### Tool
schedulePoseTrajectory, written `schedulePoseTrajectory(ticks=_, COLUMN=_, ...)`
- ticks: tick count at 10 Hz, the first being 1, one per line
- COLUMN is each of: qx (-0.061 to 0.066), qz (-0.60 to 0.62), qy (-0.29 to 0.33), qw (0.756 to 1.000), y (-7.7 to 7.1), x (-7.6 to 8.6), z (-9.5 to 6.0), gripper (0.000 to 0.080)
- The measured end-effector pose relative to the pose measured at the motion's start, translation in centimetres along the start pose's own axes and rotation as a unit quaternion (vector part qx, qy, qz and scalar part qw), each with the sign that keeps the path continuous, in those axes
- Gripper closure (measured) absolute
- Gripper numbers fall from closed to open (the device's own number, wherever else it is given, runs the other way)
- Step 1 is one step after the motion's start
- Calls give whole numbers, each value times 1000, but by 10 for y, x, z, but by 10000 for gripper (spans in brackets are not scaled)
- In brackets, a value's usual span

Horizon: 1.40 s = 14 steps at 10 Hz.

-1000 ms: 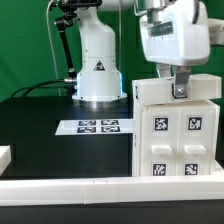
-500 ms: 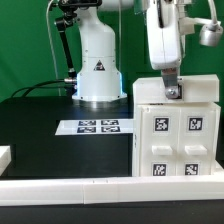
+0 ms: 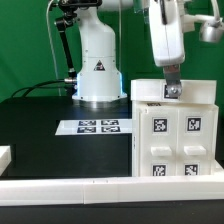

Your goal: Assemble cabinet

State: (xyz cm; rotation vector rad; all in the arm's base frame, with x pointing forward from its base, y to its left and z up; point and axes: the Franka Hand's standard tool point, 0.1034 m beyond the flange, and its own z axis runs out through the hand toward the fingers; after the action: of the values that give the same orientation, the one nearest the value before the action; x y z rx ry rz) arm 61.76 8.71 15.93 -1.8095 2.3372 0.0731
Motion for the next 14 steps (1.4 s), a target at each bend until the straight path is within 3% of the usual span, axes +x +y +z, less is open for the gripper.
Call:
schedulePoseTrajectory(ticks=4, qx=15, qz=-10, qy=-18, qw=1000, y=-4, x=-13, z=-20, gripper=2)
schedulePoseTrajectory(ticks=8, qx=11, qz=-88, qy=-14, qw=996, y=-2, x=-12, z=-17, gripper=3)
schedulePoseTrajectory(ticks=9, qx=-1, qz=-189, qy=-11, qw=982, y=0, x=-15, z=-17, gripper=3)
schedulePoseTrajectory(ticks=14, qx=3, qz=-418, qy=-12, qw=908, y=-1, x=-23, z=-19, gripper=3)
